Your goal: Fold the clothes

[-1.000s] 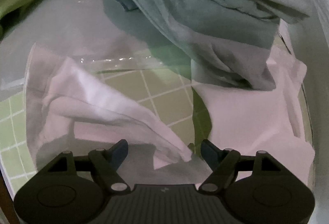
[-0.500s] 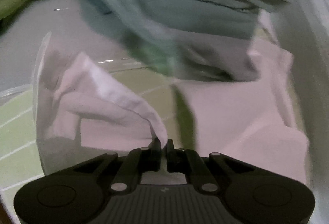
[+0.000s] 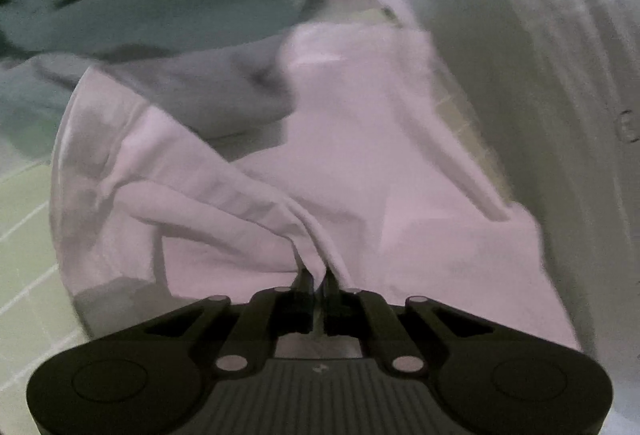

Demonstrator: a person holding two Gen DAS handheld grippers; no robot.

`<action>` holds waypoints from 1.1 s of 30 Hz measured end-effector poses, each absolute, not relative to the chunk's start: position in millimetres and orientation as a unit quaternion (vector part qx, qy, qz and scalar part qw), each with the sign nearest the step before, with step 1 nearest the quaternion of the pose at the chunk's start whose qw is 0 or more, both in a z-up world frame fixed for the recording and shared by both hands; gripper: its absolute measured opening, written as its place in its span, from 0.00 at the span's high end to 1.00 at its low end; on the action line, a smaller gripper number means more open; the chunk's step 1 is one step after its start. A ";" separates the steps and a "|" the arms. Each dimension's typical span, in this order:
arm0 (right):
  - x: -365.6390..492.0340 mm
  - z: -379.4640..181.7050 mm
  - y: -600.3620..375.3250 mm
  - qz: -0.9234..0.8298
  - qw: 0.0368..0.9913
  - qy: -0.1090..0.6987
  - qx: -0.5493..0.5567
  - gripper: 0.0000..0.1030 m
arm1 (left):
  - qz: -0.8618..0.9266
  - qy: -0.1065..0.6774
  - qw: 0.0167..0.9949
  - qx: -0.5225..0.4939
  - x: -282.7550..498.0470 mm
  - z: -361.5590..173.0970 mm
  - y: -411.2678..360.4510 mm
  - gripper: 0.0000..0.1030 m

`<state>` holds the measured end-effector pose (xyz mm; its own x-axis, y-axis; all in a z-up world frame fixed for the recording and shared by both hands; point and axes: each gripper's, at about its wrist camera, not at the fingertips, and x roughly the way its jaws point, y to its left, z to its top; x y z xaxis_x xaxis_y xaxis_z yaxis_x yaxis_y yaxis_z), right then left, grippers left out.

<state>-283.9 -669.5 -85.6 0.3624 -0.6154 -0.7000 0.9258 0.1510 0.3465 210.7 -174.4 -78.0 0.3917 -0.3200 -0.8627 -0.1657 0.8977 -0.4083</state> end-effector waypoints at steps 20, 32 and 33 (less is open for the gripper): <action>-549.2 -129.6 -493.7 -0.571 0.638 0.143 0.496 0.68 | -0.010 0.532 0.814 -0.234 -30.6 -30.8 -0.1 0.97; -505.6 -115.4 -470.0 -0.507 0.688 0.222 0.470 0.17 | -0.009 0.505 0.836 -0.217 -87.9 -29.0 26.2 0.58; -498.7 -114.9 -464.7 -0.505 0.690 0.224 0.468 0.14 | -0.010 0.499 0.839 -0.218 -85.8 -27.0 31.2 0.49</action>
